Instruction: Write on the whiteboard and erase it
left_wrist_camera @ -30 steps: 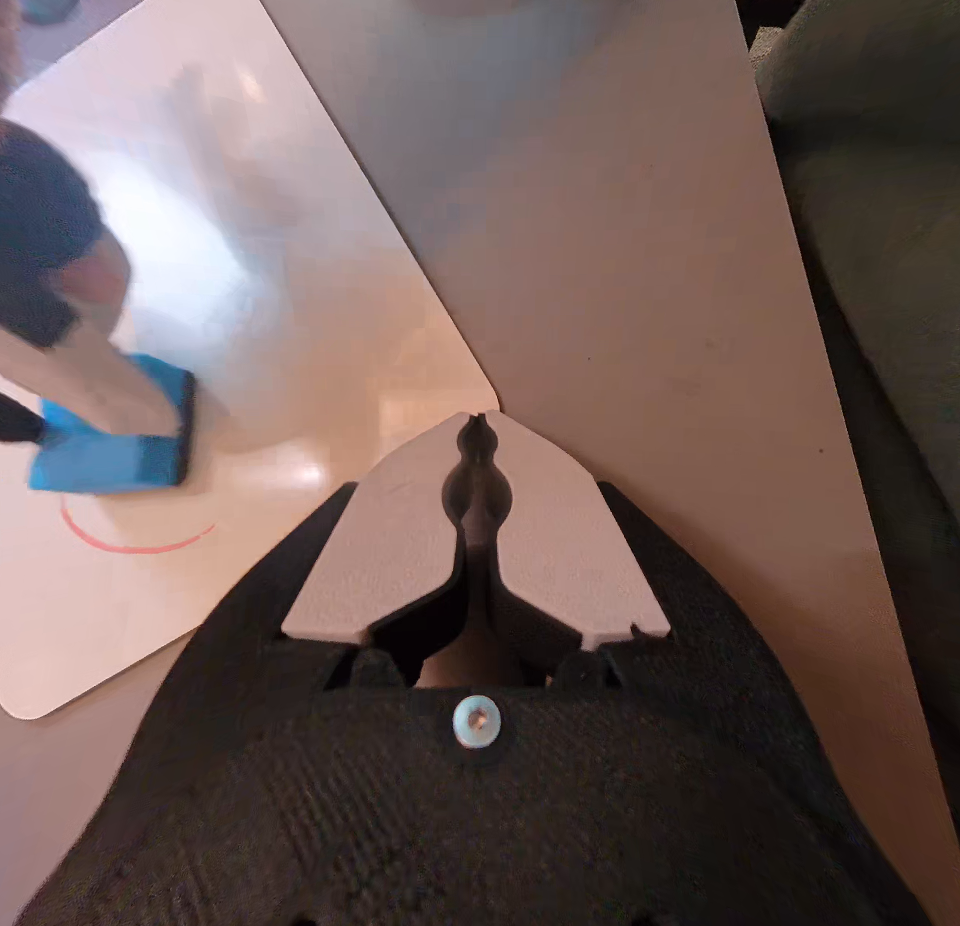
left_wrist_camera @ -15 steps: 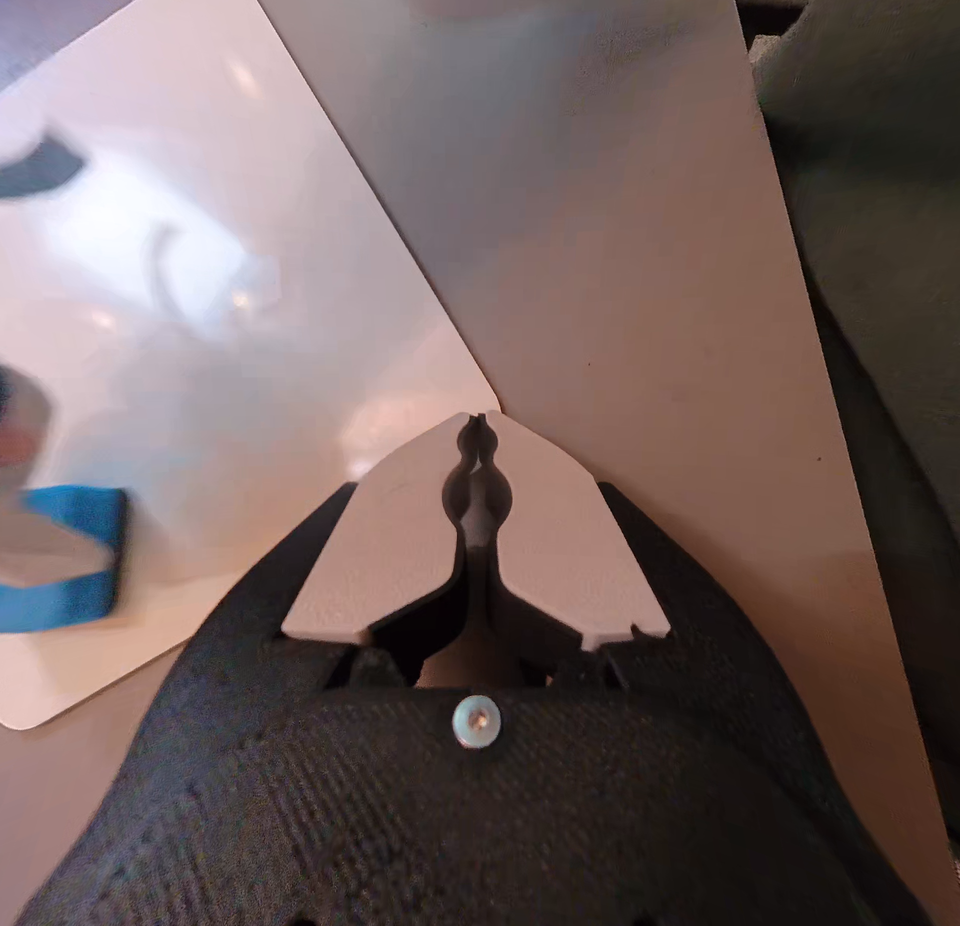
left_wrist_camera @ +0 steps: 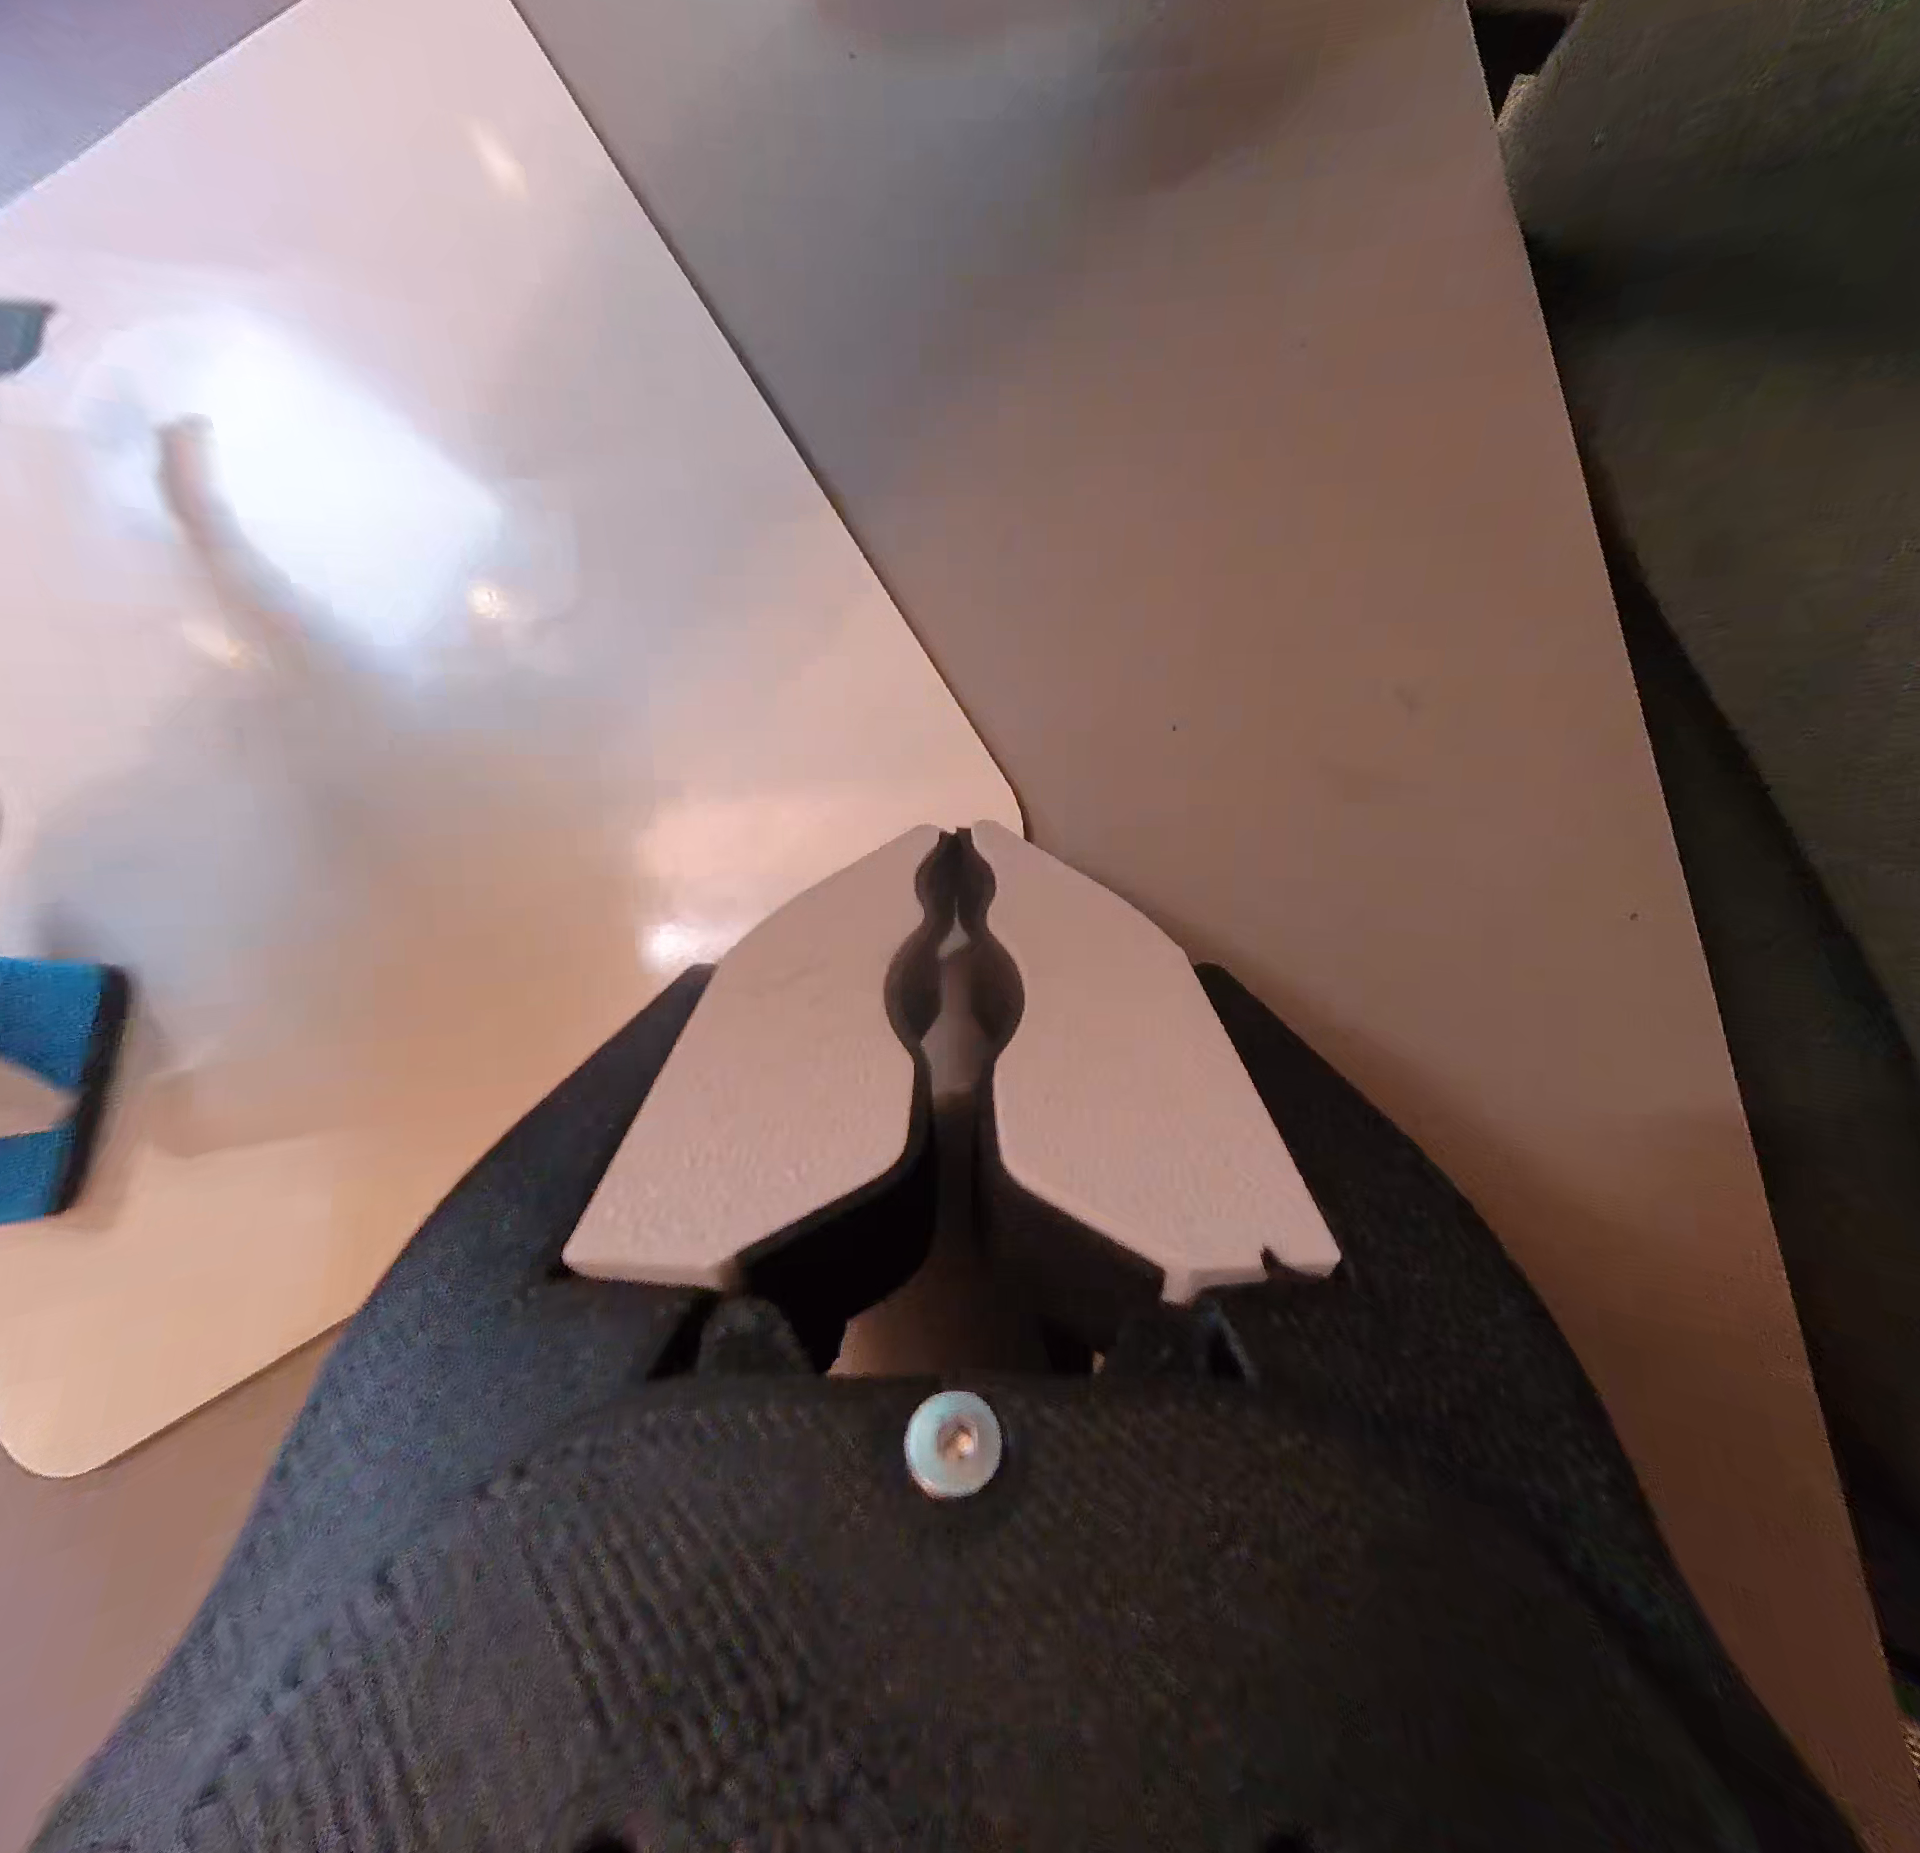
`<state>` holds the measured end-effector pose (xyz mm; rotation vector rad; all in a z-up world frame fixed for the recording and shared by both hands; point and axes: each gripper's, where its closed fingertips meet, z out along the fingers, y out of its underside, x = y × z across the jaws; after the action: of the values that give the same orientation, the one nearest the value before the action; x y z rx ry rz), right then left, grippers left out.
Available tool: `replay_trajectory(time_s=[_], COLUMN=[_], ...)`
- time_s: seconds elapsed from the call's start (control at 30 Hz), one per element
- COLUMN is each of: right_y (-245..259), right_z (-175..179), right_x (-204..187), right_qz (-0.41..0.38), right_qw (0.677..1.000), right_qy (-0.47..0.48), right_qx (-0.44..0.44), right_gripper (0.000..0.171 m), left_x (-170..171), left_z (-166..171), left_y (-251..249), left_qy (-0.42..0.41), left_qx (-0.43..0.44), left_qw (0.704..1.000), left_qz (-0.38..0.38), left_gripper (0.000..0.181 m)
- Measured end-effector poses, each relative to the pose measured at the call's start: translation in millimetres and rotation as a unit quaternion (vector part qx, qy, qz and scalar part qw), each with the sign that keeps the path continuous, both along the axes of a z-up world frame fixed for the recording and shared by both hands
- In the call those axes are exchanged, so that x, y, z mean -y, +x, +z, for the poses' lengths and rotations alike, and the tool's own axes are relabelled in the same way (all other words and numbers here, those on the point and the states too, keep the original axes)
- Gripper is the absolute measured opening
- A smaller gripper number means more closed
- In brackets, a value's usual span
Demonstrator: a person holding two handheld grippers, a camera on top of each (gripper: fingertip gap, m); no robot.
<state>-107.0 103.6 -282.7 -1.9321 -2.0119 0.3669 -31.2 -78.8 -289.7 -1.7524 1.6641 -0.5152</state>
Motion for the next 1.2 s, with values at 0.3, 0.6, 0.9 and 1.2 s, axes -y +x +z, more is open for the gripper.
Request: replay_trajectory(time_s=[0.3, 0.6, 0.9, 1.2], right_y=[98.5, 178.5, 178.5, 194.3], right_z=[0.1, 0.0, 0.7, 20.8], right_x=[-24.5, -57.2, 75.0, -163.1], right_qz=[-0.087, -0.196, -0.071, -0.304], right_qw=[0.996, 0.980, 0.997, 0.951], right_qy=[-0.015, -0.014, -0.022, 0.026], right_qx=[-0.005, 0.000, -0.002, -0.048], right_gripper=[0.048, 0.048, 0.048, 0.048], left_x=[-3.4, -3.8, -3.1, -3.5], left_z=[0.0, -0.1, -0.2, -0.2], left_y=[-0.5, -0.5, -4.2, -4.0], left_qy=[-0.001, 0.003, 0.008, 0.012], left_qx=[-0.002, -0.008, -0.011, -0.012], left_qw=[1.000, 1.000, 1.000, 1.000], left_qz=[0.003, 0.010, 0.008, 0.014], left_gripper=[0.000, 0.000, 0.000, 0.000])
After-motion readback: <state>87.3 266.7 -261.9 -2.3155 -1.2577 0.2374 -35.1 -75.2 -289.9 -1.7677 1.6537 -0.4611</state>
